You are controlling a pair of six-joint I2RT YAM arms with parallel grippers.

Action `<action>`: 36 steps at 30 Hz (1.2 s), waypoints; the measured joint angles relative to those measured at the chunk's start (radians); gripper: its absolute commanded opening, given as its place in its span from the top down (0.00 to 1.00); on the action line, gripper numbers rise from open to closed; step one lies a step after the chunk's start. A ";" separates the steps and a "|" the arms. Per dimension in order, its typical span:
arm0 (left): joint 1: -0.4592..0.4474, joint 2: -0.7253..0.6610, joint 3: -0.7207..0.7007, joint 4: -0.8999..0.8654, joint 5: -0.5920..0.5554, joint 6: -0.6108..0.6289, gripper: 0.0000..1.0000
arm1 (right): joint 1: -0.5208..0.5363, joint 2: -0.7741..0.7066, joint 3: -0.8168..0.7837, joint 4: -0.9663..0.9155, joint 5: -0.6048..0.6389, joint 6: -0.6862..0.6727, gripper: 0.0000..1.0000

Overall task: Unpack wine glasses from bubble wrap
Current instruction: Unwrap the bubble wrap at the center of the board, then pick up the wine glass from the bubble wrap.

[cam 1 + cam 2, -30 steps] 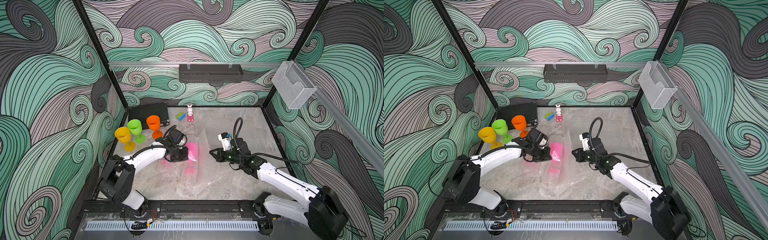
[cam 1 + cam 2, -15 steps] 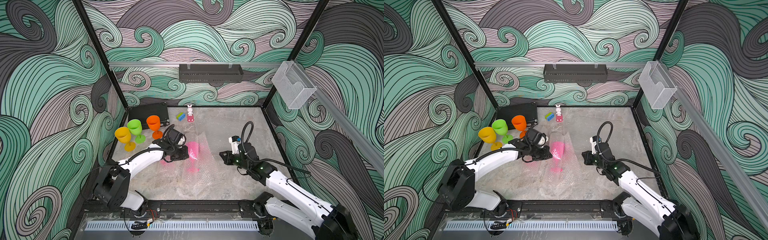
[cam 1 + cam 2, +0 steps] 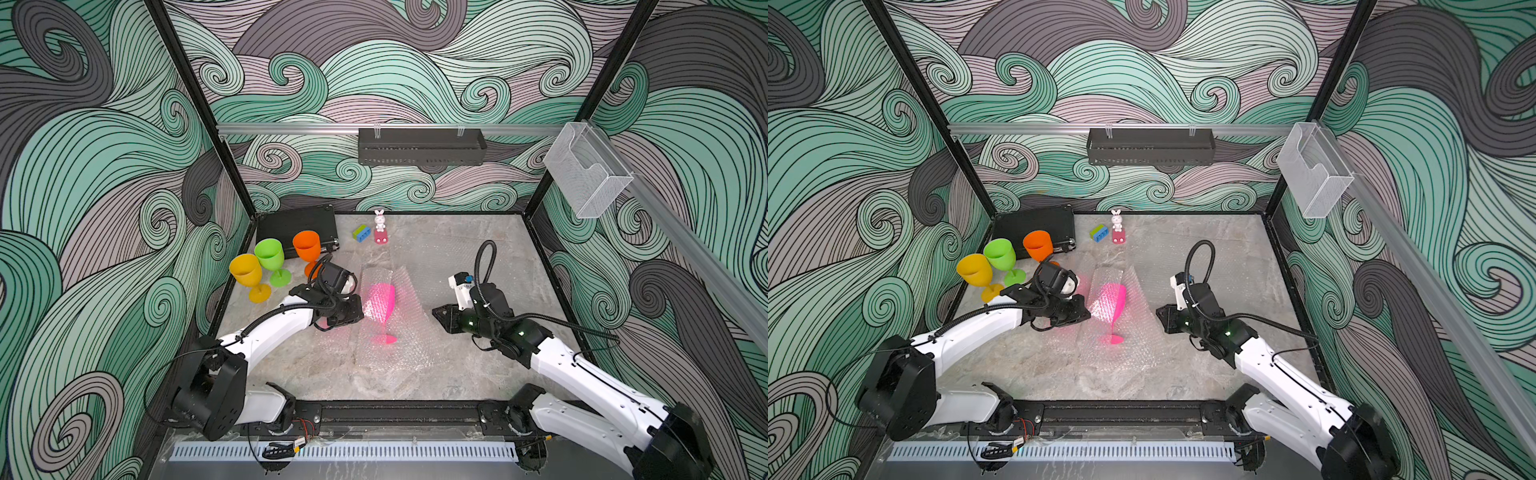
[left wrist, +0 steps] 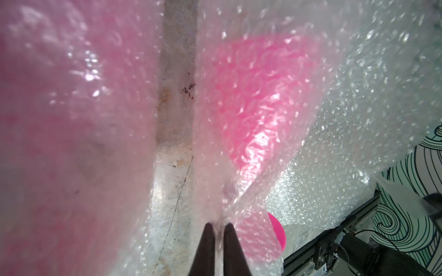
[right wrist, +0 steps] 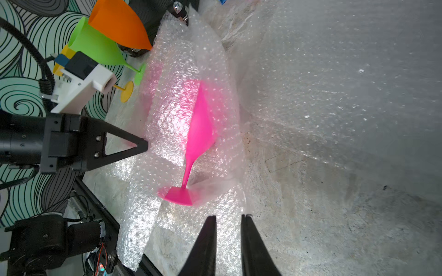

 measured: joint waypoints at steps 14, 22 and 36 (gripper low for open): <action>0.082 -0.122 -0.029 -0.100 -0.015 -0.009 0.79 | 0.199 0.345 0.209 0.001 -0.003 -0.005 0.68; 0.106 -0.171 -0.029 -0.126 -0.017 -0.016 0.78 | 0.221 0.536 0.279 0.037 0.000 0.043 0.58; 0.119 -0.187 -0.029 -0.130 -0.008 -0.016 0.78 | 0.222 0.782 0.351 0.153 -0.055 0.133 0.62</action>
